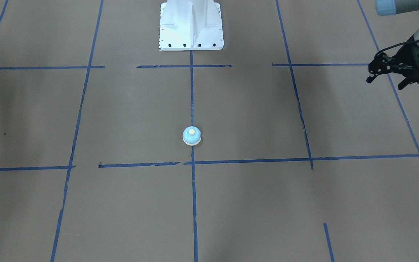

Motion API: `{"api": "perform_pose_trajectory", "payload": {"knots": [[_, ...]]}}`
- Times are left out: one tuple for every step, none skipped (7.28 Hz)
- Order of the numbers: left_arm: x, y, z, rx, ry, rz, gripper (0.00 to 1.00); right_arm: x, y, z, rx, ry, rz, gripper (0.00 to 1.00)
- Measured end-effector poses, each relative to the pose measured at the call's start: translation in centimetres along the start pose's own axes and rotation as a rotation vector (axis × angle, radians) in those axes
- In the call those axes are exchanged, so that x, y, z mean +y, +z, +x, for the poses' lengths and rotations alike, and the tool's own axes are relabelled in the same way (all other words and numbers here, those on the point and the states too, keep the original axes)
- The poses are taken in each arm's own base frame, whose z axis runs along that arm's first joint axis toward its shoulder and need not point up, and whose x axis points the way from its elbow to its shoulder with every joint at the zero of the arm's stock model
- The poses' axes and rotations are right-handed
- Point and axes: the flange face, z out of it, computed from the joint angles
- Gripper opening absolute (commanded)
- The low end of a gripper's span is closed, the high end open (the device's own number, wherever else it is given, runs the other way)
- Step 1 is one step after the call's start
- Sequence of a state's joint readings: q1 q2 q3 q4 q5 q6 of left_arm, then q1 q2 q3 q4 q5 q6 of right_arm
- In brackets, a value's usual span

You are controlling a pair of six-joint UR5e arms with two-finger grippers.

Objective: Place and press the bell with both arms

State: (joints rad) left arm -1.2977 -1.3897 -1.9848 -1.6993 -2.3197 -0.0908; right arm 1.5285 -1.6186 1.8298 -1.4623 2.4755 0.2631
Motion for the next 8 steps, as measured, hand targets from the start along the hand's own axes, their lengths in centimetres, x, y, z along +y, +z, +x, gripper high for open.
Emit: {"api": "perform_pose_trajectory", "payload": {"knots": [[2.0,-0.7,-3.3,-0.001,-0.011,0.005,1.00,0.9,0.2,3.0,0.067,-0.054,-0.031,0.46],[4.0,-0.6,-5.9,0.006,-0.058,-0.014,1.00,1.8,0.4,5.4,0.124,-0.106,-0.096,0.99],[5.6,-0.3,-7.7,0.023,-0.109,-0.045,1.00,2.6,0.5,6.7,0.145,-0.134,-0.164,1.00],[7.2,-0.2,-9.1,0.031,-0.137,-0.065,1.00,3.3,0.5,7.3,0.145,-0.138,-0.203,1.00],[8.8,-0.3,-10.1,0.033,-0.155,-0.072,1.00,3.6,0.6,7.5,0.140,-0.136,-0.220,1.00],[9.5,-0.5,-10.4,0.032,-0.160,-0.071,1.00,3.7,0.6,7.5,0.137,-0.135,-0.226,1.00],[9.7,-0.7,-10.4,0.031,-0.159,-0.068,1.00,3.7,0.6,7.5,0.135,-0.136,-0.227,1.00],[9.8,-0.9,-10.4,0.030,-0.150,-0.065,1.00,3.7,0.6,7.5,0.135,-0.137,-0.227,1.00]]}}
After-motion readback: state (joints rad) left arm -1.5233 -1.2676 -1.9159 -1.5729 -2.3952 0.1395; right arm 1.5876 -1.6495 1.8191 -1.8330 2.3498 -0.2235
